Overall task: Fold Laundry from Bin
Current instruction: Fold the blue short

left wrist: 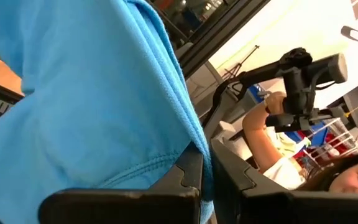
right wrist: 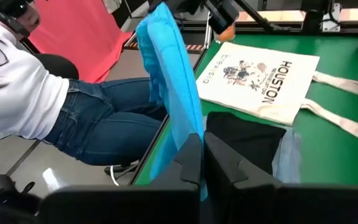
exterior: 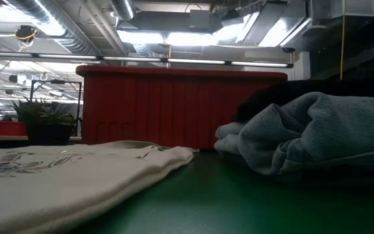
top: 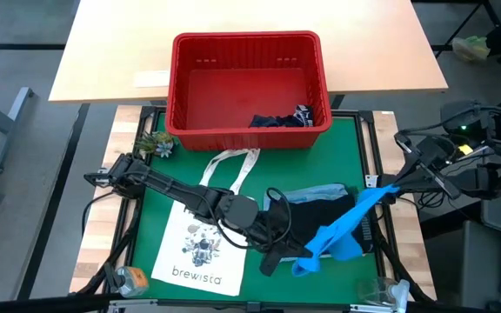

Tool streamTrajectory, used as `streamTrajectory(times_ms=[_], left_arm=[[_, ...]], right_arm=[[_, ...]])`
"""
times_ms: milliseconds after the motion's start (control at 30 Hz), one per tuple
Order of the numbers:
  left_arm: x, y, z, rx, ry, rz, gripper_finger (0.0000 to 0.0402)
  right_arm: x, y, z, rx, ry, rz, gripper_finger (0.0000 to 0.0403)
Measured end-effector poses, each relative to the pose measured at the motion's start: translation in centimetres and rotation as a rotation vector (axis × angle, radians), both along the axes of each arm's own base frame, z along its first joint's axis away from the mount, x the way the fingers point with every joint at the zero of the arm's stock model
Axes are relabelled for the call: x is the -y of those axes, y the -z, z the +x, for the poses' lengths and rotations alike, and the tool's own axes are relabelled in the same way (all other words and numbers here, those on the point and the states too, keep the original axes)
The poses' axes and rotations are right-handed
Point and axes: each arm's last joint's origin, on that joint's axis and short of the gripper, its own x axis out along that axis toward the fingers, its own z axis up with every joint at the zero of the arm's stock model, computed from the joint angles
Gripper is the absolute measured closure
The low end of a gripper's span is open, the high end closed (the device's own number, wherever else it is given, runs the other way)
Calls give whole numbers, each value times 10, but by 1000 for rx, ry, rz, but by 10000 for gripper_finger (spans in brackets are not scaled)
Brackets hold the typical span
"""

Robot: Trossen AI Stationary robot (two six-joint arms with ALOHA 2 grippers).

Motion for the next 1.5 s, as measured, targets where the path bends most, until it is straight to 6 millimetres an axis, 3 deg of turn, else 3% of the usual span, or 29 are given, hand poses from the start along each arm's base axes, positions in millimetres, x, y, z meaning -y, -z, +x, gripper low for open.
streamTrajectory(times_ms=[167, 400, 567, 800, 1067, 1333, 1500], left_arm=[[3, 10, 2, -56, 11, 23, 393], [11, 38, 2, -251, 10, 75, 393], [5, 59, -5, -457, -88, 169, 393], [-21, 77, -11, -670, -227, 279, 393], [-65, 93, -23, -920, -417, 487, 393], [-108, 94, -15, -942, -442, 621, 393], [-118, 94, -13, -943, -430, 631, 392]], right_arm=[[3, 6, 13, -21, 2, 8, 395], [8, 42, 34, -222, 13, 67, 395], [12, 62, 44, -304, 44, 31, 395], [21, 80, 58, -332, 164, -123, 395], [34, 108, 87, -341, 271, -330, 395], [48, 133, 114, -522, 342, -555, 395], [54, 141, 125, -609, 351, -653, 395]])
